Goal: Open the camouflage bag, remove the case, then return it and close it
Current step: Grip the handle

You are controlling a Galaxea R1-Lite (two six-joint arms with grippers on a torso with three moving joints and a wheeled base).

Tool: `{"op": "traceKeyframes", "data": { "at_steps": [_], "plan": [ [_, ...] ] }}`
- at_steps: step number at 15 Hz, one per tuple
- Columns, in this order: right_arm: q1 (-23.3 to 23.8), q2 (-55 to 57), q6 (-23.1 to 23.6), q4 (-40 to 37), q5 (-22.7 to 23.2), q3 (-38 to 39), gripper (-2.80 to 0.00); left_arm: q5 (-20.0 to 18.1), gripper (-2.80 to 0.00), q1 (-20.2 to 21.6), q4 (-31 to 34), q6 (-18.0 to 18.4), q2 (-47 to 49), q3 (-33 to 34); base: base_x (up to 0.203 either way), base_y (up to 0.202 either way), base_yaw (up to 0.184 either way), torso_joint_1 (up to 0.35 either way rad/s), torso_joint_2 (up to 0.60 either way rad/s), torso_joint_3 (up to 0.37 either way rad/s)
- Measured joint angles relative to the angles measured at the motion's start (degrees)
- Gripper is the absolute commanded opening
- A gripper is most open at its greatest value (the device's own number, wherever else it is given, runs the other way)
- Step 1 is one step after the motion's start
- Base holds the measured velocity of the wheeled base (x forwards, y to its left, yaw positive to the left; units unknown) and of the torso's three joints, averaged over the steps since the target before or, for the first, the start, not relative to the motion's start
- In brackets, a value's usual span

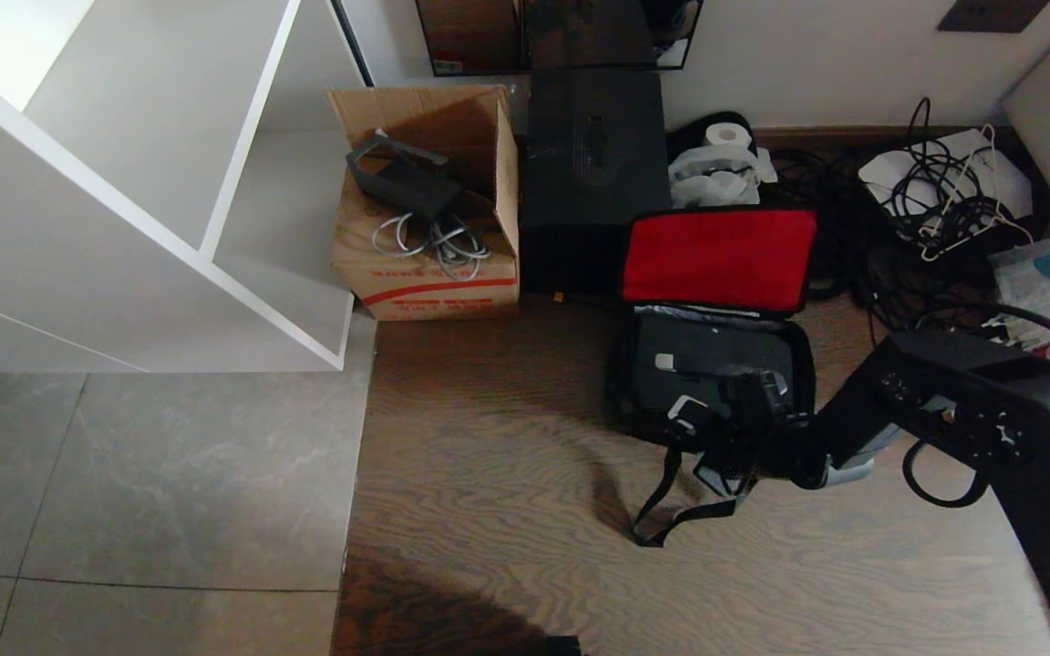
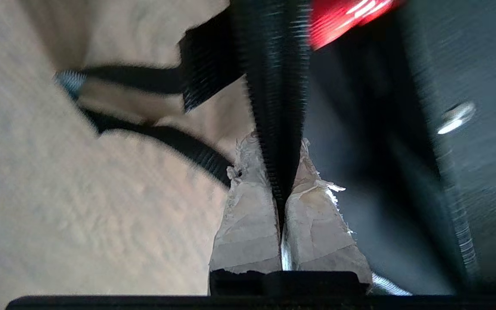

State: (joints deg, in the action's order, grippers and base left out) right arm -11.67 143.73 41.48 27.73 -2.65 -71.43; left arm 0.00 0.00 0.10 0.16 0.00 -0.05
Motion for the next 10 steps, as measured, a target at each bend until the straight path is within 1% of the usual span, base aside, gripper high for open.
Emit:
{"op": "traceKeyframes", "data": {
  "at_steps": [2,6,7,10],
  "plan": [
    [-1.0,-1.5,-0.6,-0.7,0.1,3.1,-2.80,0.0,-2.80,0.0,0.0,0.0,0.0,0.0,0.000,0.000,0.000,0.000,0.00,0.000],
    [-4.4,-4.9,-2.9,-3.0,0.8,8.7,-2.80,0.0,-2.80,0.0,0.0,0.0,0.0,0.0,0.000,0.000,0.000,0.000,0.00,0.000],
    [-5.2,-5.7,-4.0,-3.7,0.8,9.6,-2.80,0.0,-2.80,0.0,0.0,0.0,0.0,0.0,0.000,0.000,0.000,0.000,0.00,0.000],
    [-8.4,-7.2,-9.0,-6.7,0.7,10.4,-2.80,0.0,-2.80,0.0,0.0,0.0,0.0,0.0,0.000,0.000,0.000,0.000,0.00,0.000]
  ]
}}
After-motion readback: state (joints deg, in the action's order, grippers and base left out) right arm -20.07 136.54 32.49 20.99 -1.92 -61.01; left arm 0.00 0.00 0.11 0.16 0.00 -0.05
